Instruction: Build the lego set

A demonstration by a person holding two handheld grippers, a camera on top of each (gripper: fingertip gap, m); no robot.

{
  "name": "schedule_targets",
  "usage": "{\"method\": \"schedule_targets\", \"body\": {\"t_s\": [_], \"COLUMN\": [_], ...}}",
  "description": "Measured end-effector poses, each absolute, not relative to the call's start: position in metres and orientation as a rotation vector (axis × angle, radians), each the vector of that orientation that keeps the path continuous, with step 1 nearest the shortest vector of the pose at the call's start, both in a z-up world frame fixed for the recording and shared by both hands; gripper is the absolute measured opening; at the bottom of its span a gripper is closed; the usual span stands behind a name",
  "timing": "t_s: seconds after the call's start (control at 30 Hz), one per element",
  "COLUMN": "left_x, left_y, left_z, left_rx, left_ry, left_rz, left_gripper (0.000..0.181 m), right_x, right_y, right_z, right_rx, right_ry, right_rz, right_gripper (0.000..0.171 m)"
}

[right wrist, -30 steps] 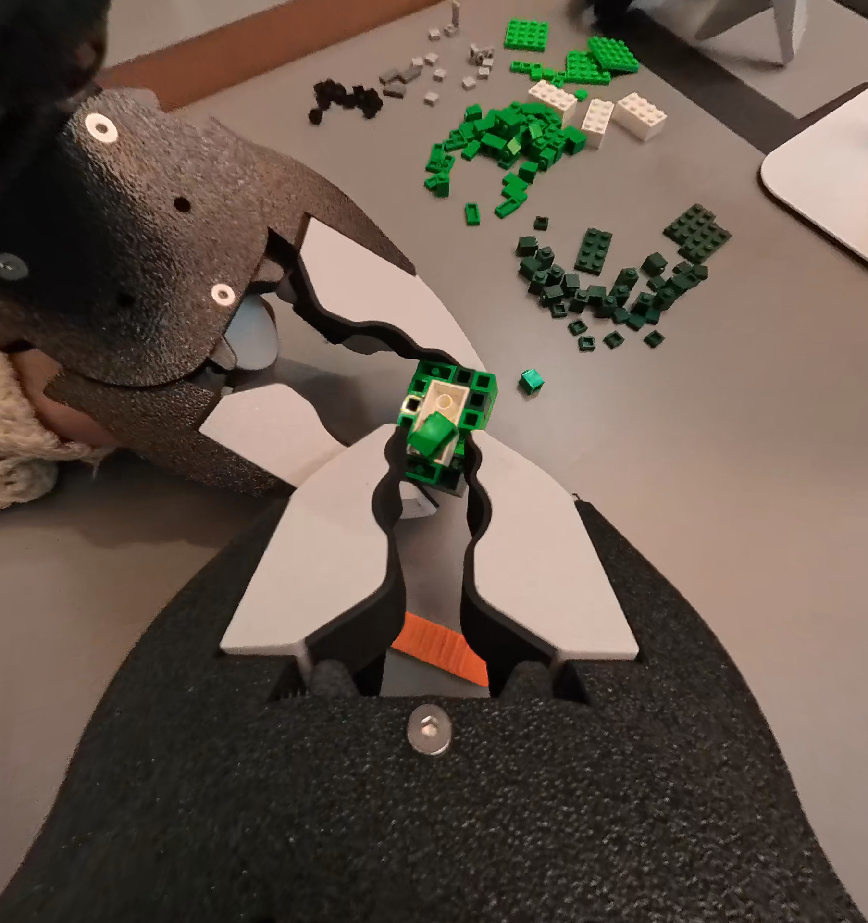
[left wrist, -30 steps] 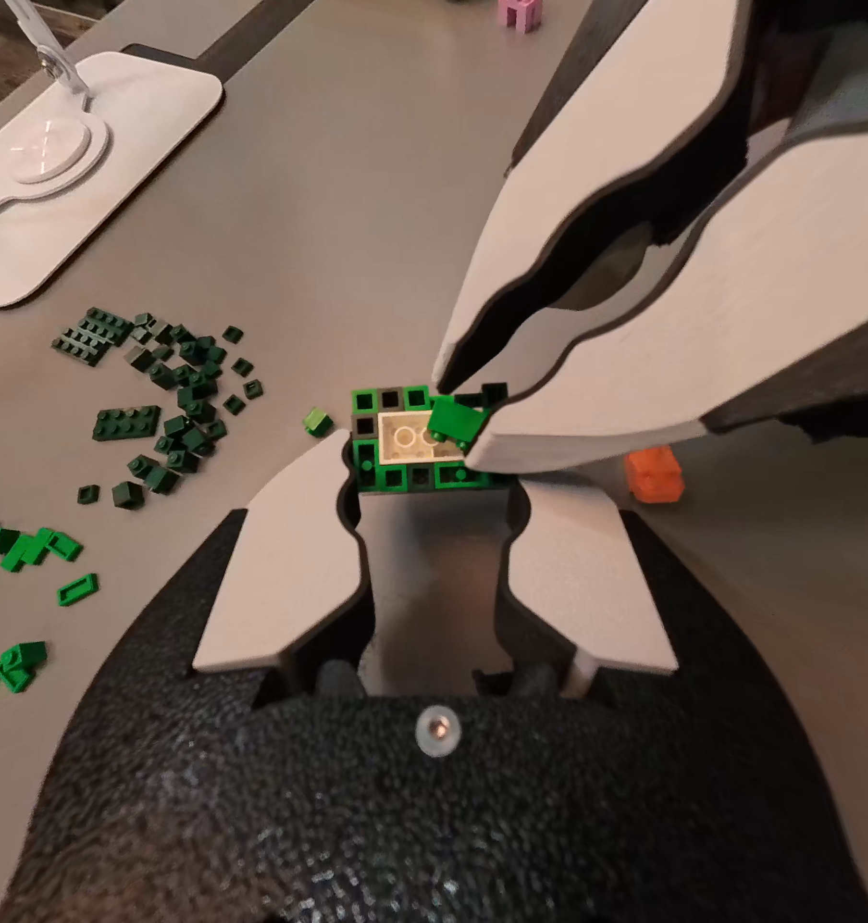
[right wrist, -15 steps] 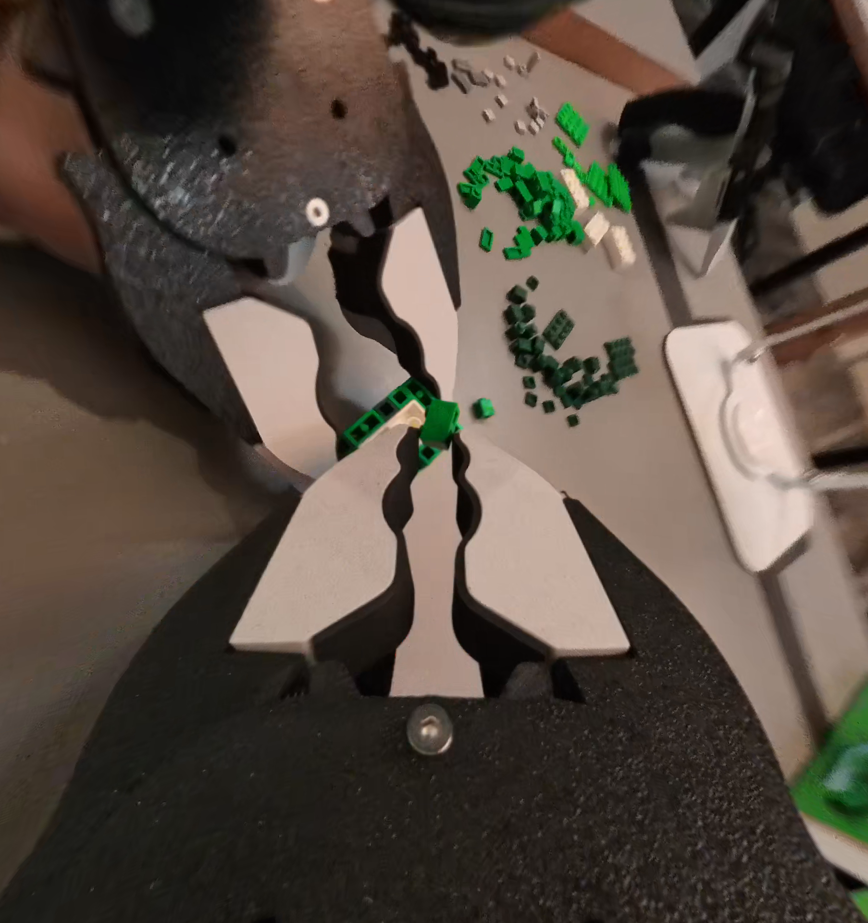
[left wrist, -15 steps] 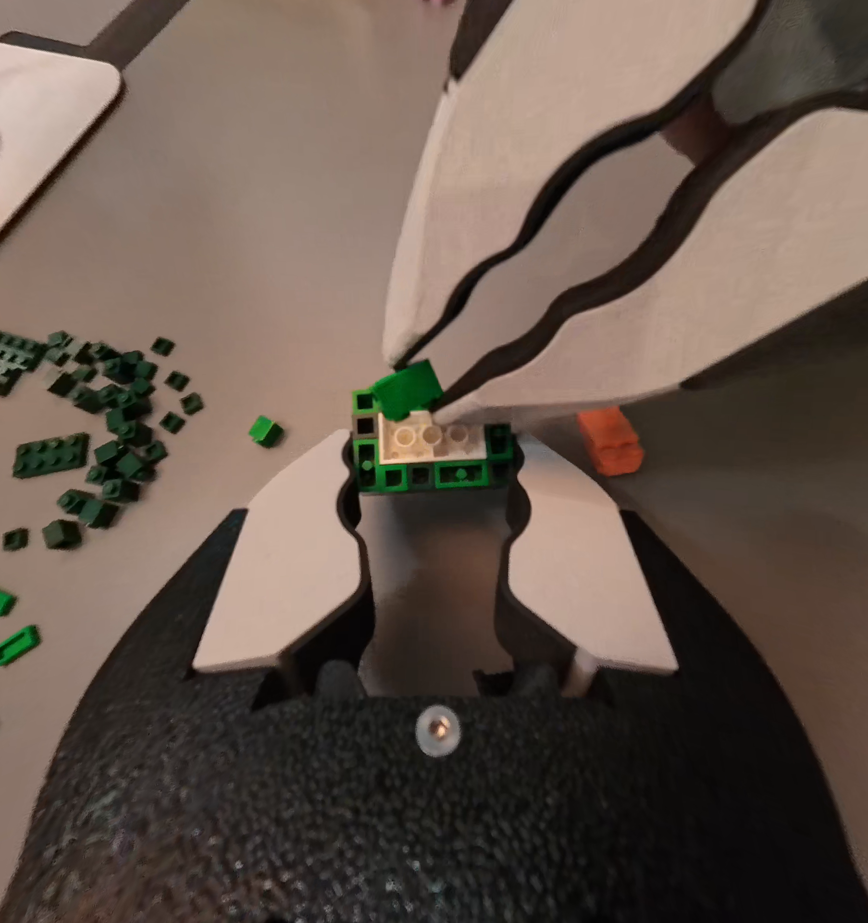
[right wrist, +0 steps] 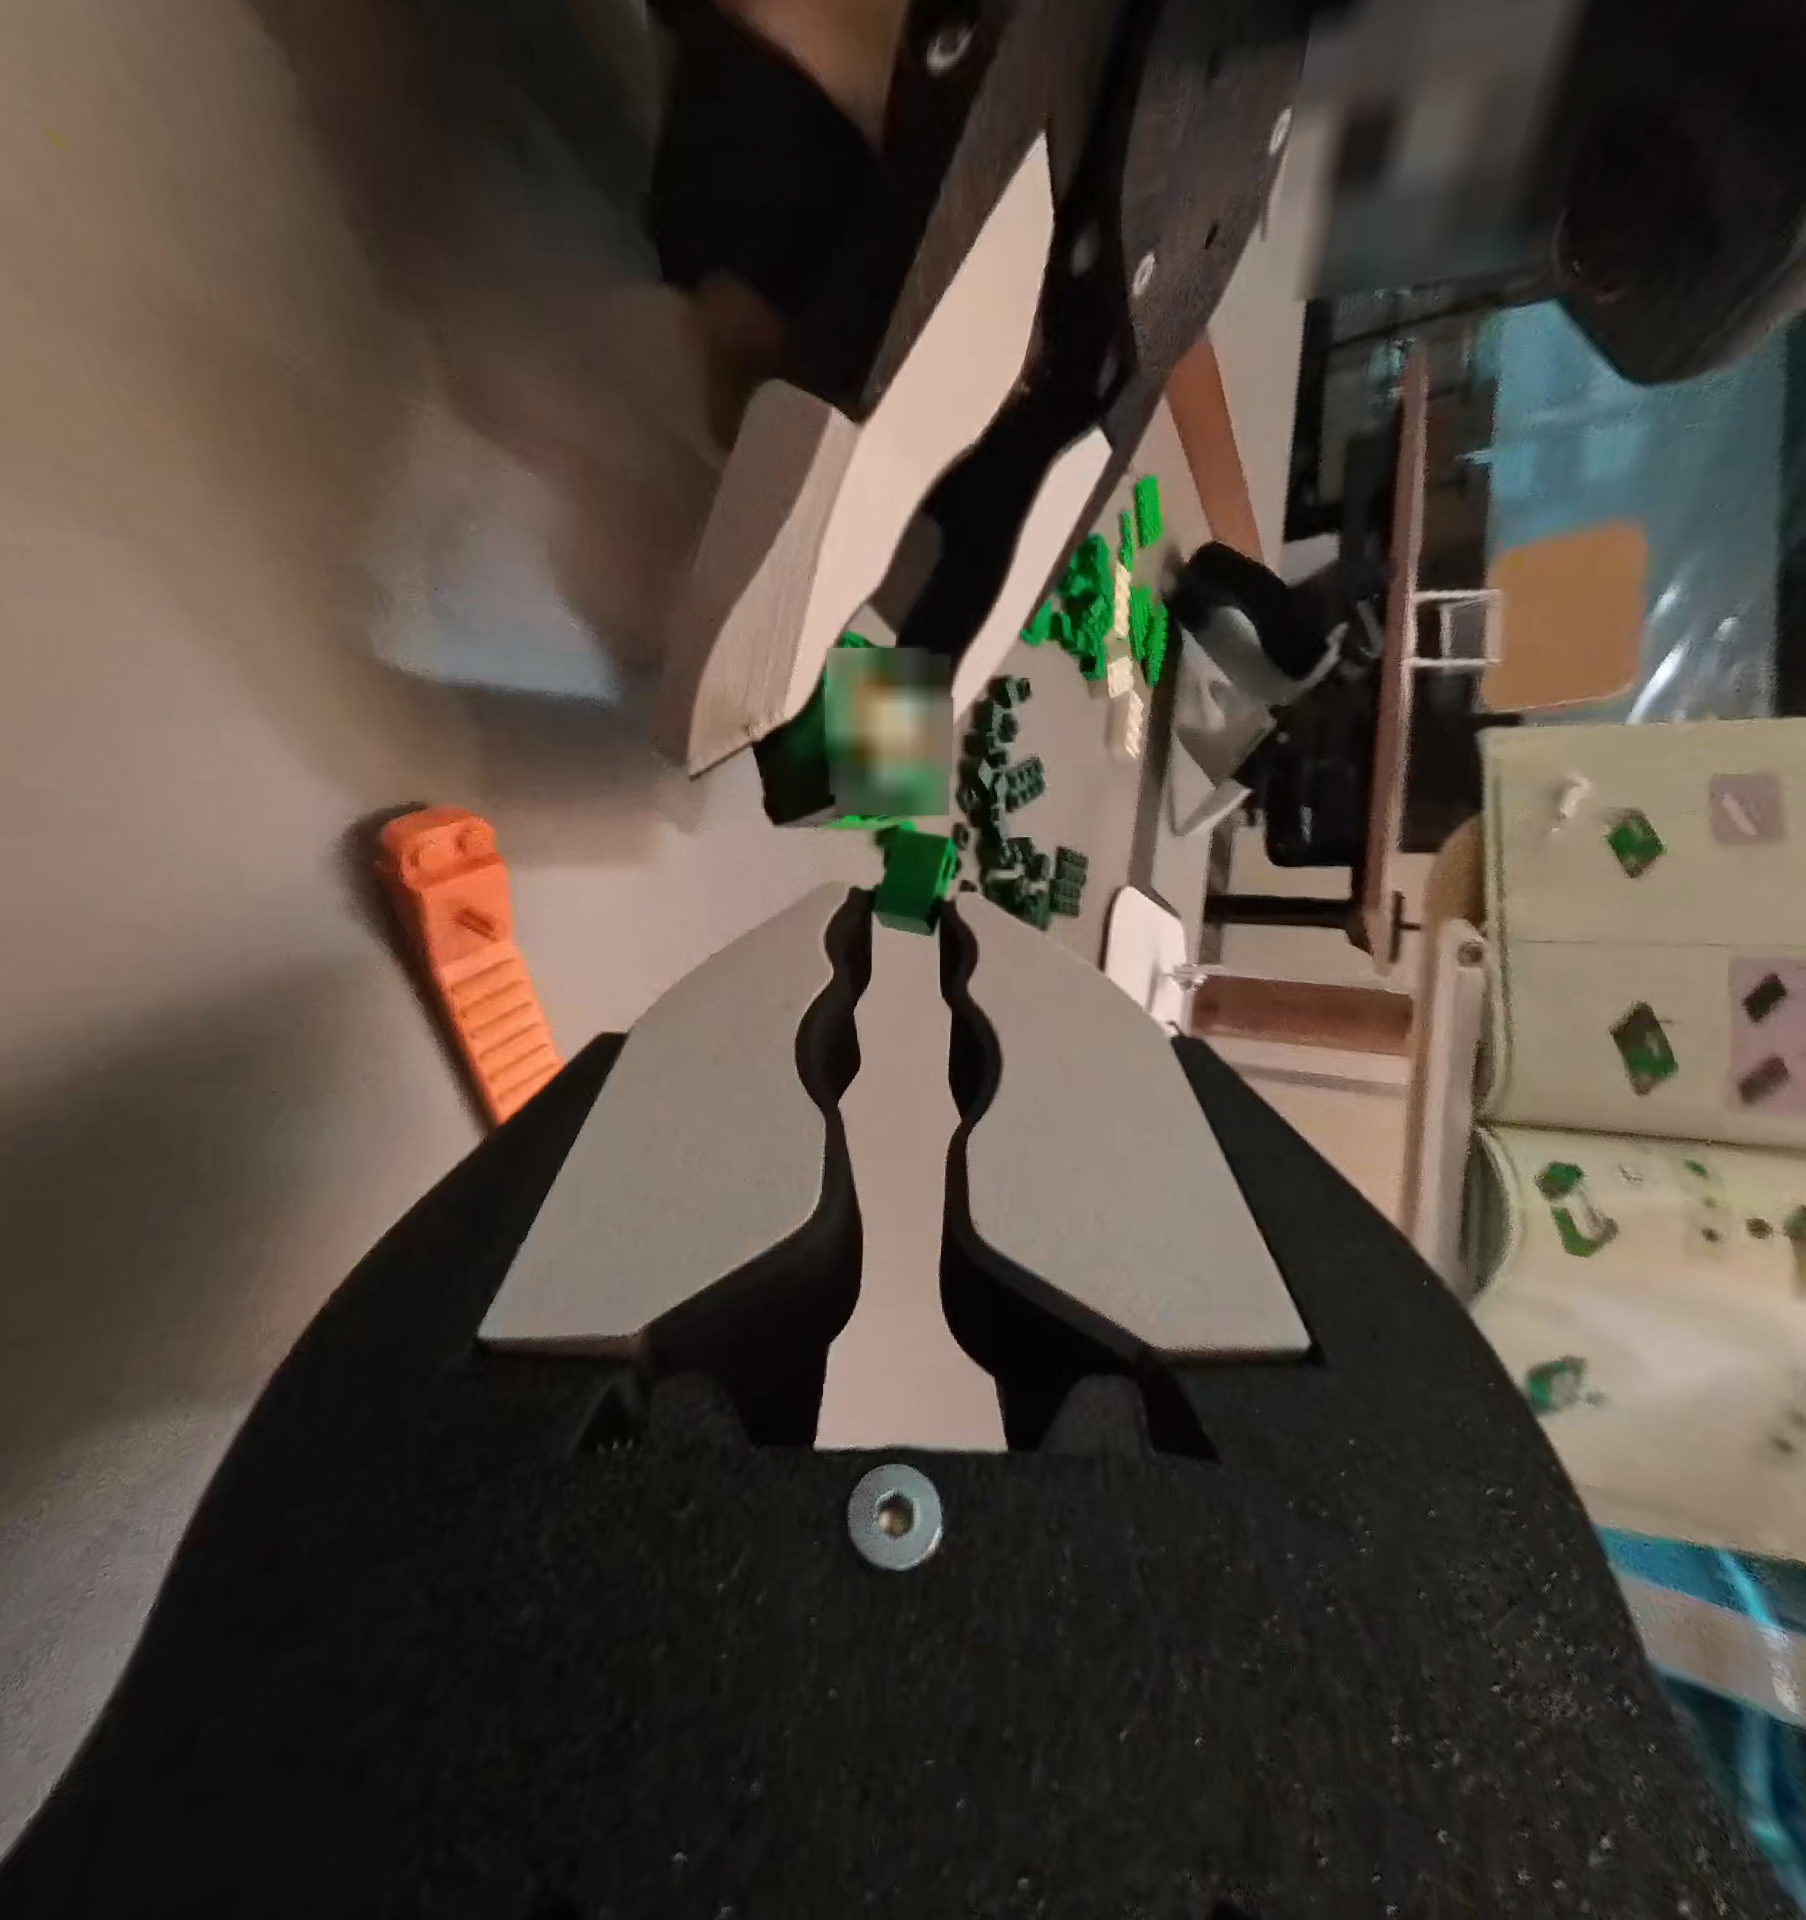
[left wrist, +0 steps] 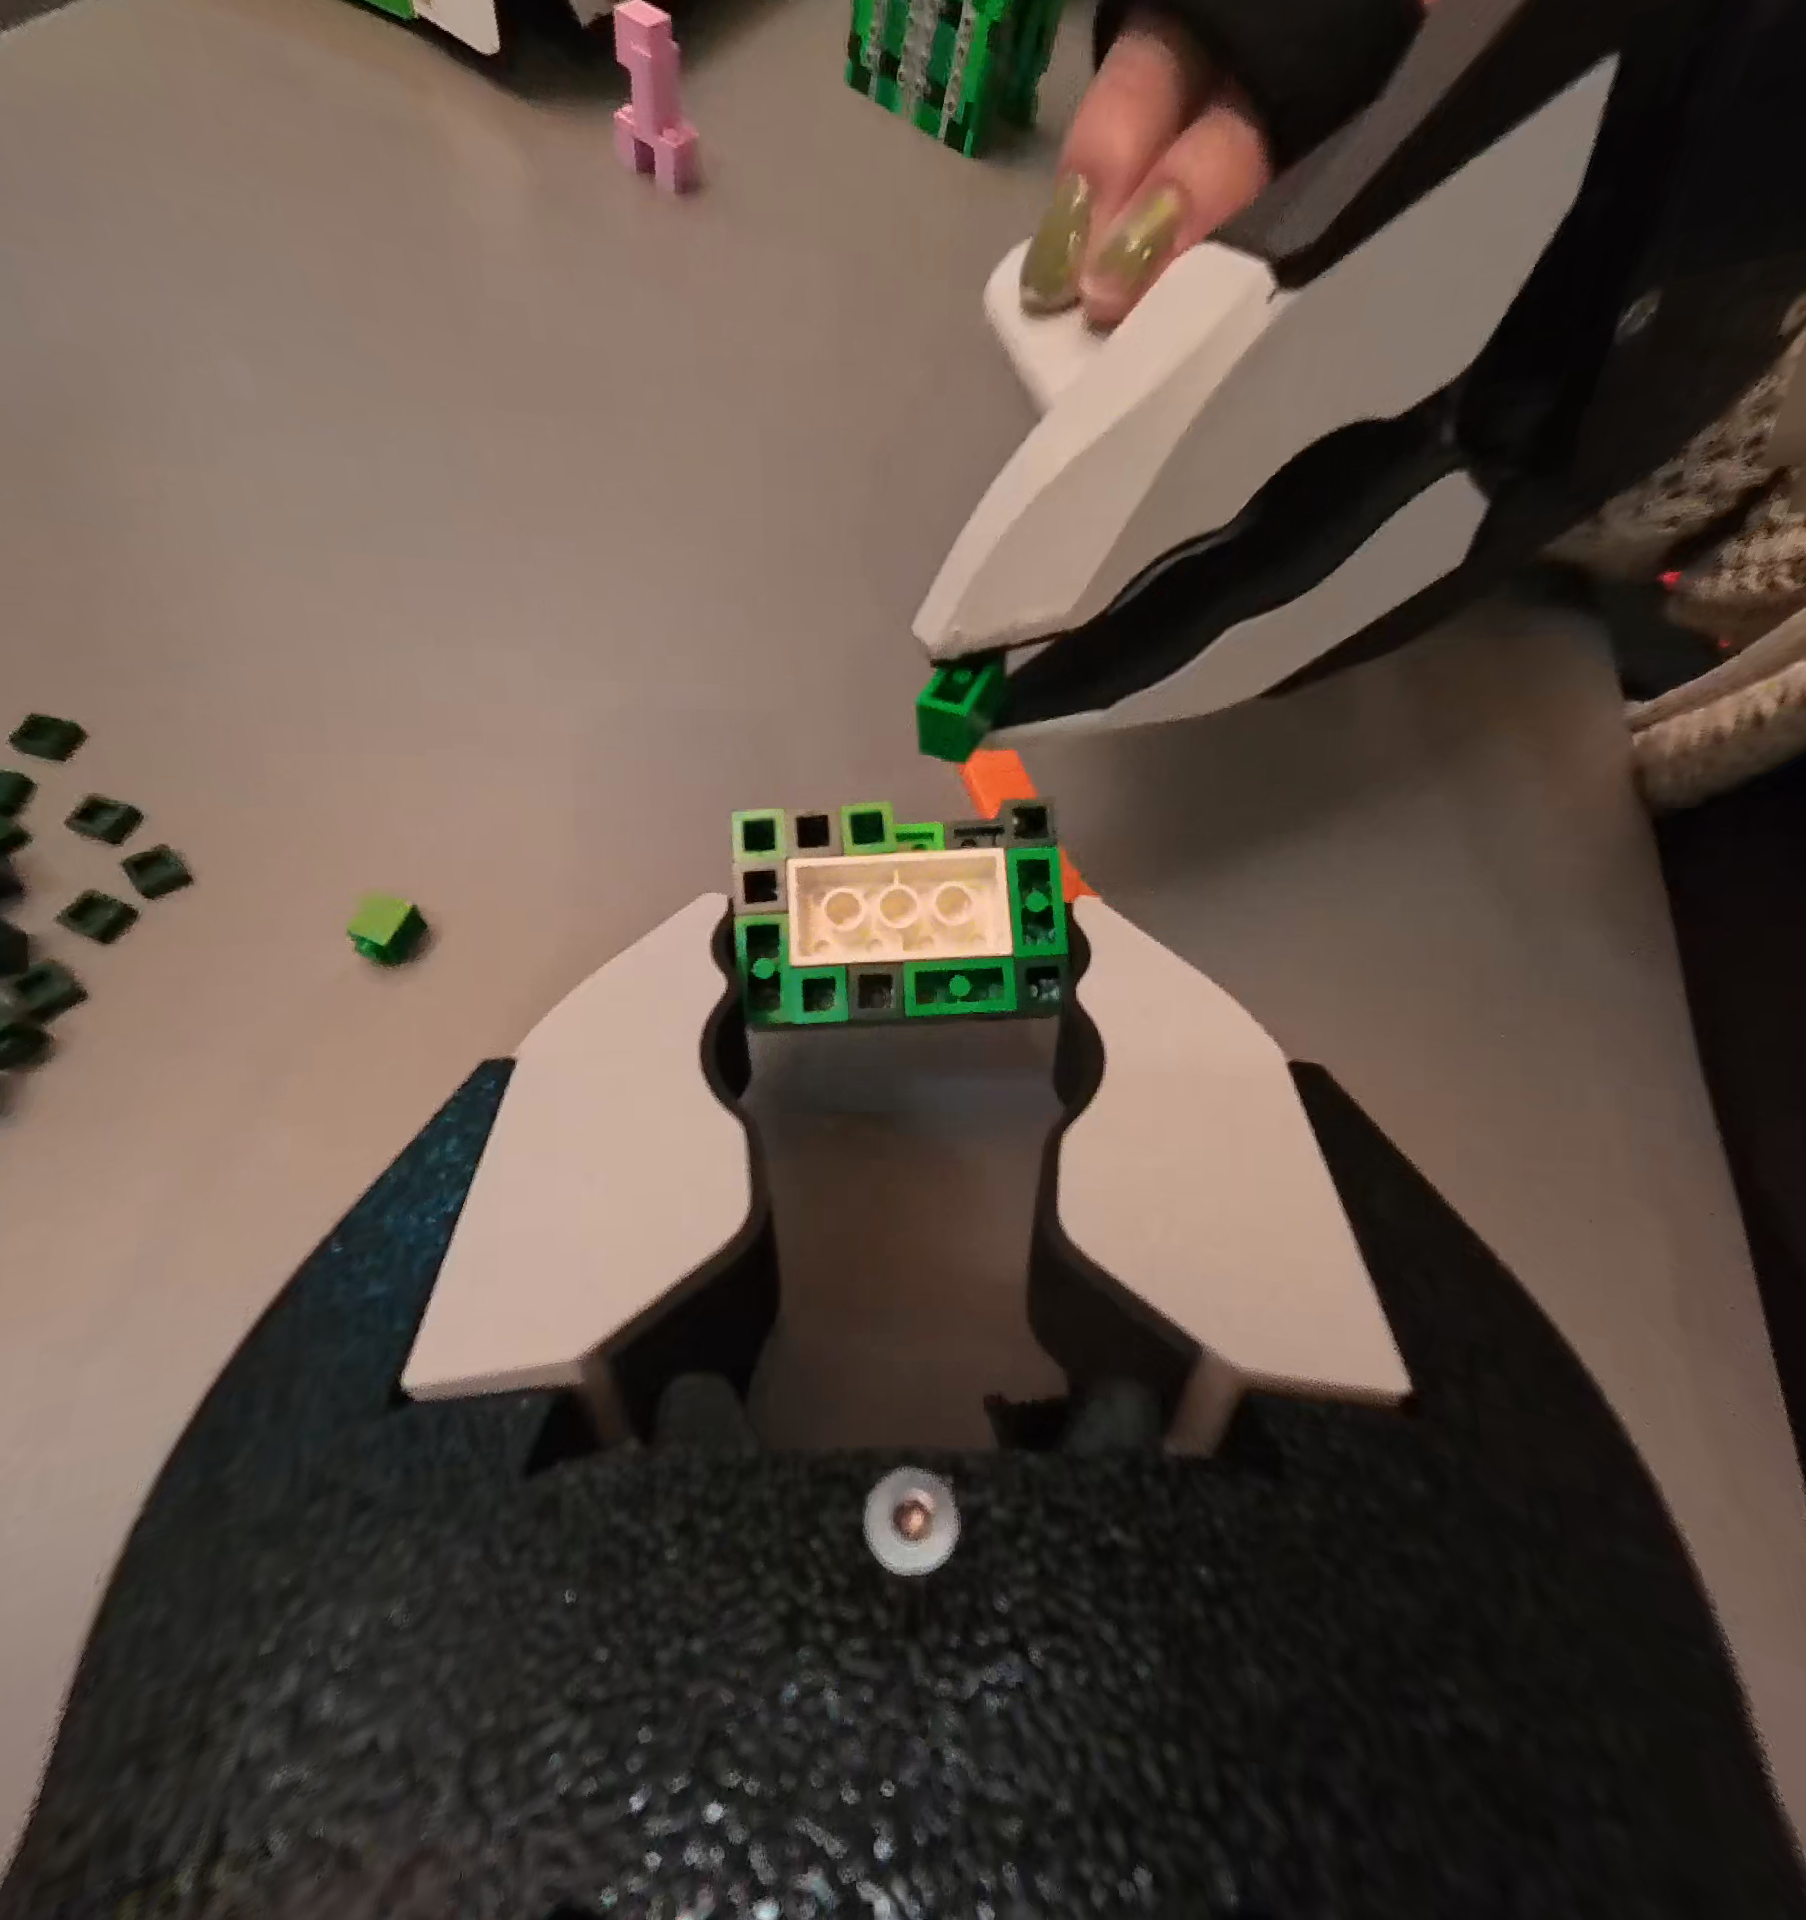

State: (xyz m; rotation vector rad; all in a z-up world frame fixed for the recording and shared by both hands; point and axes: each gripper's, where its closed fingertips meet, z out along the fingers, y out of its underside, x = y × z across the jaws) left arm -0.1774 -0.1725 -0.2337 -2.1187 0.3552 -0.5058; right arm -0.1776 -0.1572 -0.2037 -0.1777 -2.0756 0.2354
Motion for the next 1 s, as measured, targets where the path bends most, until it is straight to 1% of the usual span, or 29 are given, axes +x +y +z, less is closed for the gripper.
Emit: {"method": "schedule_targets", "body": {"t_s": [0.1,0.23,0.37,0.53,0.73,0.87,1.0], "left_x": [-0.177,-0.182,-0.168,-0.148,-0.145,-0.147,-0.143], "left_y": [-0.172,-0.173,-0.173,-0.178,-0.179,-0.179,-0.178], "left_z": [-0.240,-0.252,-0.251,-0.251,-0.257,-0.259,-0.256], "left_rx": [-2.156,-2.224,-2.200,-2.155,-2.186,-2.201,-2.193], "left_ry": [0.364,0.393,0.455,0.640,0.649,0.651,0.635], "left_rz": [-0.459,-0.372,-0.412,-0.425,-0.427,-0.401,-0.425], "left_gripper": [0.056,0.056,0.056,0.056,0.056,0.056,0.056], "right_x": [-0.177,-0.171,-0.162,-0.155,-0.146,-0.139,-0.128], "right_y": [-0.160,-0.144,-0.141,-0.146,-0.133,-0.110,-0.111], "right_z": [-0.212,-0.223,-0.229,-0.228,-0.245,-0.250,-0.250], "right_rx": [-0.141,-0.121,0.096,0.137,0.238,0.253,0.238], "right_ry": [-2.087,-2.095,-2.027,-2.012,-2.062,-2.079,-2.108], "right_rz": [0.185,0.089,-0.030,0.036,-0.089,-0.204,-0.156], "right_gripper": [0.012,0.012,0.012,0.012,0.012,0.012,0.012]}}
